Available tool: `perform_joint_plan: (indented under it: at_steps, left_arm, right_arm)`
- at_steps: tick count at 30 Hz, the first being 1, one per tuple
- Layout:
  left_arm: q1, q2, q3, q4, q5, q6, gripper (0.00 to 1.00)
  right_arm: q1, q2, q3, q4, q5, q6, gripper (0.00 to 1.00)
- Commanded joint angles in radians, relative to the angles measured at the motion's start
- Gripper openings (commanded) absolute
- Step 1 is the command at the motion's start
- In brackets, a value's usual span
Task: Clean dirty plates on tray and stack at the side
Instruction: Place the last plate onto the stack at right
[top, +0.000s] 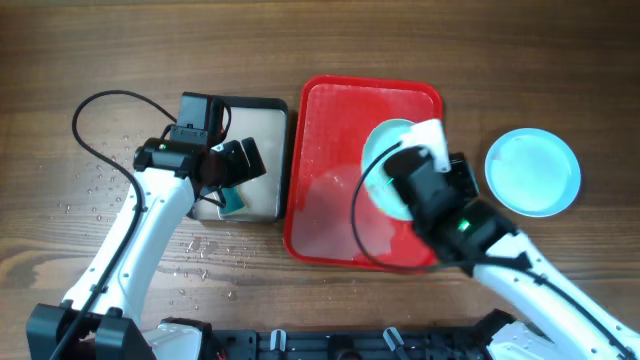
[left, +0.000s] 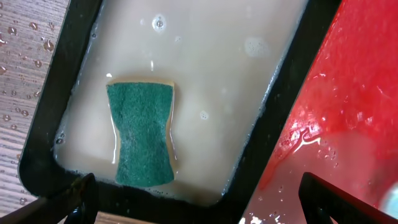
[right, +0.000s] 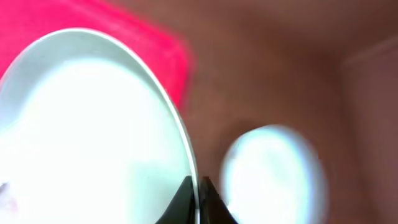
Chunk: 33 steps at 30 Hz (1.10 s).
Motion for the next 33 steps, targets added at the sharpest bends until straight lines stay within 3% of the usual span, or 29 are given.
perform_joint_plan:
  at_steps: [1,3,7,11,14,16,17,18,19,22,24,27,29,31,33]
  left_arm:
    - [0.003,-0.008,0.004,0.0,0.011,0.012,1.0]
    - [0.003,-0.008,0.004,0.0,0.011,0.011,1.0]
    - [0.003,-0.008,0.004,0.0,0.011,0.012,1.0]
    - [0.003,-0.008,0.004,0.0,0.011,0.011,1.0]
    - [0.003,-0.008,0.004,0.0,0.011,0.011,1.0]
    - [0.003,-0.008,0.004,0.0,0.011,0.011,1.0]
    - [0.003,-0.008,0.004,0.0,0.011,0.011,1.0]
    - [0.003,-0.008,0.004,0.0,0.011,0.012,1.0]
    - [0.003,-0.008,0.004,0.0,0.011,0.012,1.0]
    - [0.003,-0.008,0.004,0.0,0.011,0.011,1.0]
    - [0.003,-0.008,0.004,0.0,0.011,0.011,1.0]
    - [0.003,-0.008,0.004,0.0,0.011,0.011,1.0]
    - [0.003,-0.008,0.004,0.0,0.011,0.012,1.0]
    - [0.003,-0.008,0.004,0.0,0.011,0.011,1.0]
    - [0.003,-0.008,0.004,0.0,0.011,0.011,1.0]
  right_arm:
    - [-0.198,-0.031,0.012,-0.015,-0.696,0.136,0.04]
    - [-0.372,-0.074,0.029,-0.021,-0.847,0.211,0.04]
    - [-0.738,-0.087,0.029,-0.005,-0.792,0.323,0.04]
    - [-1.122,0.048,0.029,0.025,-0.778,0.341,0.04]
    - [-1.251,0.192,0.029,0.037,-0.779,0.337,0.04]
    - [-1.27,0.296,0.029,0.023,-0.779,0.327,0.06]
    - [-1.27,0.33,0.029,0.01,-0.779,0.312,0.24]
    - [-1.27,0.363,0.029,-0.005,-0.784,0.311,0.5]
    - [-1.269,0.368,0.03,-0.025,-0.796,0.311,0.58]
    - [-1.258,0.284,0.03,-0.052,-1.044,0.219,0.63]
    - [-1.227,0.165,0.03,-0.073,-1.27,0.119,0.71]
    - [-1.104,-0.104,0.03,-0.149,-1.493,-0.062,0.73]
    - [-0.986,-0.275,0.029,-0.196,-1.495,-0.067,0.8]
    - [-0.898,-0.4,0.029,-0.227,-1.495,-0.021,1.0]
    - [-0.826,-0.513,0.029,-0.257,-1.495,0.126,1.0]
